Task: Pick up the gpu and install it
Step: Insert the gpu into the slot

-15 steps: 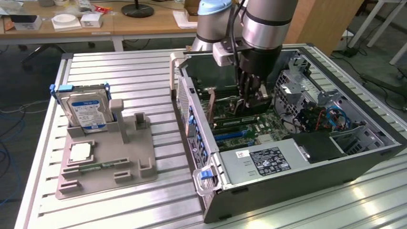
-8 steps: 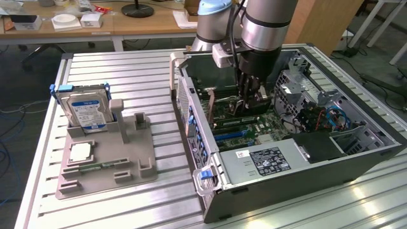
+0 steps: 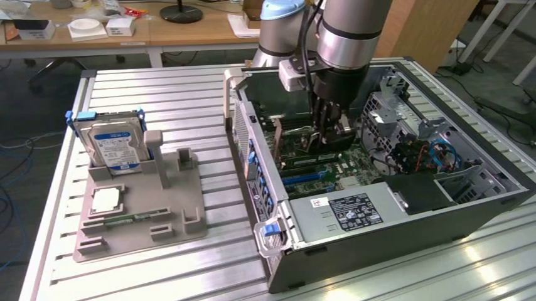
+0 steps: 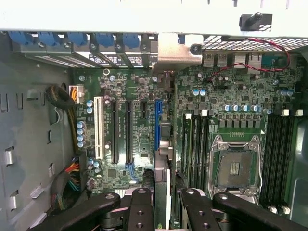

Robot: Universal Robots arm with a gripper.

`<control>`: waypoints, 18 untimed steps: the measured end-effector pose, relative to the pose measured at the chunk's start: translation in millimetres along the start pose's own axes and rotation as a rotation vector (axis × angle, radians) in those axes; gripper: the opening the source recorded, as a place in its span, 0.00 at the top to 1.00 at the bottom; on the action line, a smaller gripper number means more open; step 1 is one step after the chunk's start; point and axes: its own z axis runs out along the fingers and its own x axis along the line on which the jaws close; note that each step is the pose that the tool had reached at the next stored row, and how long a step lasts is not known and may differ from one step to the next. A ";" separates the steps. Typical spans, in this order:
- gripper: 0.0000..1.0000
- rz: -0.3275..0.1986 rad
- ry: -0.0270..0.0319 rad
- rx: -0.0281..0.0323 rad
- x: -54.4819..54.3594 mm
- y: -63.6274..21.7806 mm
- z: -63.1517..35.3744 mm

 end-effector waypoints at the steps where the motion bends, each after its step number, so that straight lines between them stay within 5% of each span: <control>1: 0.74 0.000 0.0000 0.0000 0.0 0.1 0.3; 18: 0.74 0.006 0.0006 0.0002 0.2 1.9 5.4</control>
